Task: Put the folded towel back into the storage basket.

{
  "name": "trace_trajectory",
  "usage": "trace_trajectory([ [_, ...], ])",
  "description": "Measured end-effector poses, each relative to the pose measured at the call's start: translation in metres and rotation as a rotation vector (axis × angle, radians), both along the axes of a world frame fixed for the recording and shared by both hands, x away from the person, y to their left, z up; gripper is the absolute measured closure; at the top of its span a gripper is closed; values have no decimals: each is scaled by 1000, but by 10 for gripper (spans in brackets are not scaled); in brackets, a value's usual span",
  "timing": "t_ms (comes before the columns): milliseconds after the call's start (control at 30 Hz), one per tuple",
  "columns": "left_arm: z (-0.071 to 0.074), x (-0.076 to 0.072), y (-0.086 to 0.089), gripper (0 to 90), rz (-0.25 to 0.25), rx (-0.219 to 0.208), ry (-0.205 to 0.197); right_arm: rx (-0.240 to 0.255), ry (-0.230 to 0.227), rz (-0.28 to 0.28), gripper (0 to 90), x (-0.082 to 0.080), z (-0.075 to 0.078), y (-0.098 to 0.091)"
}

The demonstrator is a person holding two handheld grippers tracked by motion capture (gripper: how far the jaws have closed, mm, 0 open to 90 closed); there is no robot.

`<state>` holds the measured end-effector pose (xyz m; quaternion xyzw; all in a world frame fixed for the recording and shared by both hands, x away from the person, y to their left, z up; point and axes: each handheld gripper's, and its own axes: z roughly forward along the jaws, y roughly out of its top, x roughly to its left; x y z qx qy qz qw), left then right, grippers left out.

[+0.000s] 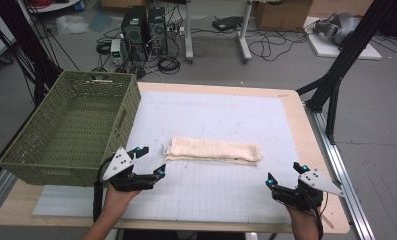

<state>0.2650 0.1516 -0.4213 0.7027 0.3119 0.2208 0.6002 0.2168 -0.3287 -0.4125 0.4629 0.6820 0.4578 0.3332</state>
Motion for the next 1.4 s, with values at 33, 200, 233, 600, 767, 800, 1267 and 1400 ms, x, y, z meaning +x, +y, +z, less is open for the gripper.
trace_trajectory([
  [33,0,0,0,160,3,0,0,5,4,-1,61,0,0,0],
  [200,1,-1,2,161,4,-5,2,14,8,-4,61,0,0,-1],
  [233,1,-1,2,161,3,-6,3,13,5,-3,61,0,0,-1],
  [600,-1,1,0,167,-16,11,17,13,14,8,62,1,-1,-1],
  [767,0,1,0,167,-21,14,17,10,15,15,62,1,-1,0],
  [800,0,1,0,167,-23,13,17,6,15,16,61,1,-1,0],
  [1267,10,1,-2,173,-55,10,14,-2,16,17,62,1,-1,1],
  [1400,17,2,-5,173,-83,13,24,-3,18,18,61,1,0,1],
])
